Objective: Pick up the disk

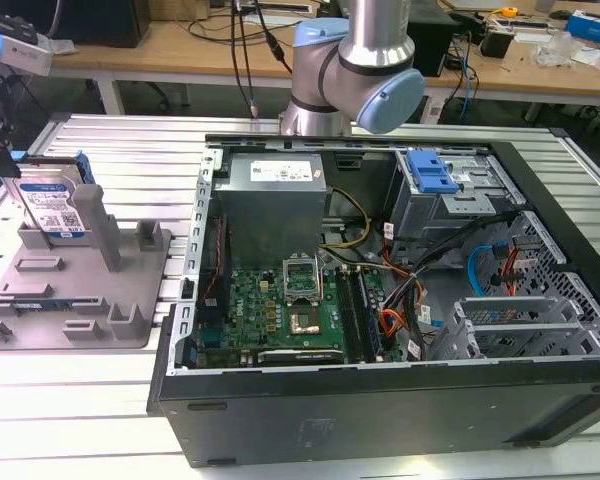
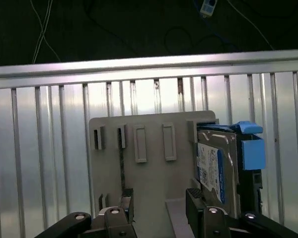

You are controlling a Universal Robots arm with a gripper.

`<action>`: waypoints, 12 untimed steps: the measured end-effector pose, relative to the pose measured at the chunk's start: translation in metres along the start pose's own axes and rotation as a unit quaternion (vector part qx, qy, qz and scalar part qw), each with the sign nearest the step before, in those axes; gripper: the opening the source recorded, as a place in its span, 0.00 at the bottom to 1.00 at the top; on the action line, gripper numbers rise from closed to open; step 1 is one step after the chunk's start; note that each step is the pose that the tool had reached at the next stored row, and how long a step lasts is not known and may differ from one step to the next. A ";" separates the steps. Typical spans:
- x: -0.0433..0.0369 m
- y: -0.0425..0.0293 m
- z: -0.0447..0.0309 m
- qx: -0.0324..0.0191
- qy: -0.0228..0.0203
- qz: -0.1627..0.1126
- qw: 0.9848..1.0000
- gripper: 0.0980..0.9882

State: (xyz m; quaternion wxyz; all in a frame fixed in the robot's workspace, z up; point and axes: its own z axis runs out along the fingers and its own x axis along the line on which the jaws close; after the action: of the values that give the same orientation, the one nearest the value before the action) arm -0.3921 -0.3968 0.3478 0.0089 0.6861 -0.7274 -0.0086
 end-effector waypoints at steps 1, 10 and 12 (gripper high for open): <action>-0.0003 0.0000 0.0000 0.000 0.000 0.000 1.000 0.50; -0.0422 0.0175 0.0004 0.000 0.001 0.000 1.000 0.50; -0.0551 0.0236 0.0005 0.000 0.001 0.000 1.000 0.50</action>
State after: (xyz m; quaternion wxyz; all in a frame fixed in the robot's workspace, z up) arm -0.4125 -0.3404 0.3478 0.0096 0.6864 -0.7271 -0.0079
